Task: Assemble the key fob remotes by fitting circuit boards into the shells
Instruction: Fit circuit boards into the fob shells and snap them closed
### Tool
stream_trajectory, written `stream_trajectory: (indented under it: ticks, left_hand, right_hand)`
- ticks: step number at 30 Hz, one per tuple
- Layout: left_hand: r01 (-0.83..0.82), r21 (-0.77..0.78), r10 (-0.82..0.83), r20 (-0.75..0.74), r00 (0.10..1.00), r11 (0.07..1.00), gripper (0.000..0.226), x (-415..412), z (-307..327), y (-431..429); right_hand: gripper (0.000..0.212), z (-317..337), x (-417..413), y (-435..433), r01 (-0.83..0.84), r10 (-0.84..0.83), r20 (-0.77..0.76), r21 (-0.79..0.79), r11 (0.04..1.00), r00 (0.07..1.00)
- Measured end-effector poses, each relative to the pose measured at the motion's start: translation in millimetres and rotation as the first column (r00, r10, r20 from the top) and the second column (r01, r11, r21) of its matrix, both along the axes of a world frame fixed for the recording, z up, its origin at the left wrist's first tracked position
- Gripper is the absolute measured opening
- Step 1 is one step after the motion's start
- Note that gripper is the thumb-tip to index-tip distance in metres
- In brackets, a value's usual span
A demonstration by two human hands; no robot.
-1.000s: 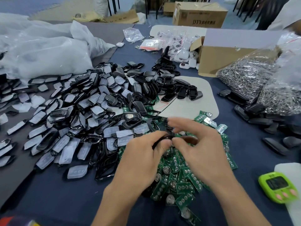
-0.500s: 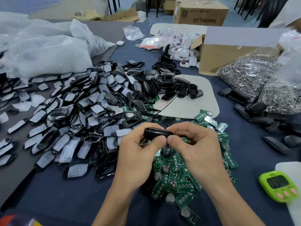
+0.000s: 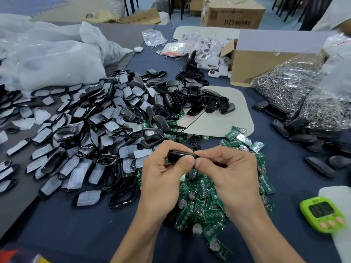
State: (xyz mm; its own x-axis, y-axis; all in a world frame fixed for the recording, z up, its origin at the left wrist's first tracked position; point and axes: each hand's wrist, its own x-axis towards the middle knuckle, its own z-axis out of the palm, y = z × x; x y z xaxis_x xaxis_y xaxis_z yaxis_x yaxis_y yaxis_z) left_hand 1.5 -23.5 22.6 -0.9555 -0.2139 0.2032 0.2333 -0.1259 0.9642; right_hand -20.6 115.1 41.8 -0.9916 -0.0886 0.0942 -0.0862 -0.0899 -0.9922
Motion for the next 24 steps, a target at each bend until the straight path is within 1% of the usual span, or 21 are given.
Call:
stream_trajectory:
  ticks: [2, 4, 6, 9, 11, 12, 14, 16, 17, 19, 21, 24]
  left_hand:
    - [0.005, -0.023, -0.006, -0.014, 1.0, 1.0, 0.011, 0, 2, -3]
    - [-0.007, -0.035, 0.006, -0.031, 0.999, 0.999, 0.014, 0, 4, -5]
    - [-0.018, -0.018, 0.017, -0.033, 0.999, 1.0, 0.014, 0, 7, -4]
    - [0.011, 0.039, -0.009, -0.033, 0.999, 0.999, 0.009, 2, 10, 2]
    - [0.022, 0.03, -0.021, -0.031, 0.999, 0.999, 0.011, 4, 13, 2]
    - [0.018, -0.004, -0.018, -0.033, 0.999, 1.0, 0.013, 5, 14, 0]
    - [-0.002, -0.132, -0.005, -0.056, 0.998, 0.991, 0.016, 6, 16, -5]
    - [-0.014, -0.256, -0.007, -0.078, 0.997, 0.967, 0.017, 5, 18, -9]
    - [-0.007, -0.29, -0.017, -0.081, 0.997, 0.957, 0.016, 5, 20, -9]
    - [0.002, -0.341, -0.038, -0.1, 0.994, 0.94, 0.015, 6, 24, -8]
    - [-0.015, -0.396, -0.038, -0.126, 0.991, 0.918, 0.015, 7, 28, -8]
    - [0.001, -0.398, -0.047, -0.106, 0.993, 0.917, 0.018, 9, 31, -9]
  right_hand:
    - [0.02, 1, 0, 1, -0.029, 0.029, 0.002, 0.023, 0.999, 1.0]
    - [0.018, 5, 0, 4, -0.094, 0.096, -0.01, 0.125, 0.988, 0.995]
    - [0.022, 7, 0, 7, -0.126, 0.133, -0.023, 0.207, 0.97, 0.991]
    - [0.025, 10, 1, 11, -0.084, 0.095, -0.059, 0.177, 0.981, 0.994]
    - [0.028, 13, 2, 16, -0.072, 0.095, -0.109, 0.202, 0.977, 0.989]
    - [0.029, 15, 1, 18, -0.072, 0.107, -0.138, 0.238, 0.969, 0.985]
    - [0.03, 19, 1, 22, -0.06, 0.128, -0.187, 0.328, 0.943, 0.974]
    - [0.031, 23, 2, 23, -0.031, 0.123, -0.224, 0.375, 0.927, 0.967]
    - [0.033, 24, 3, 24, -0.017, 0.119, -0.243, 0.386, 0.922, 0.963]
    - [0.036, 27, 5, 24, 0.017, 0.112, -0.288, 0.413, 0.911, 0.951]
    - [0.032, 29, 6, 24, 0.05, 0.112, -0.323, 0.455, 0.889, 0.94]
    - [0.025, 33, 8, 25, 0.076, 0.125, -0.348, 0.51, 0.857, 0.929]
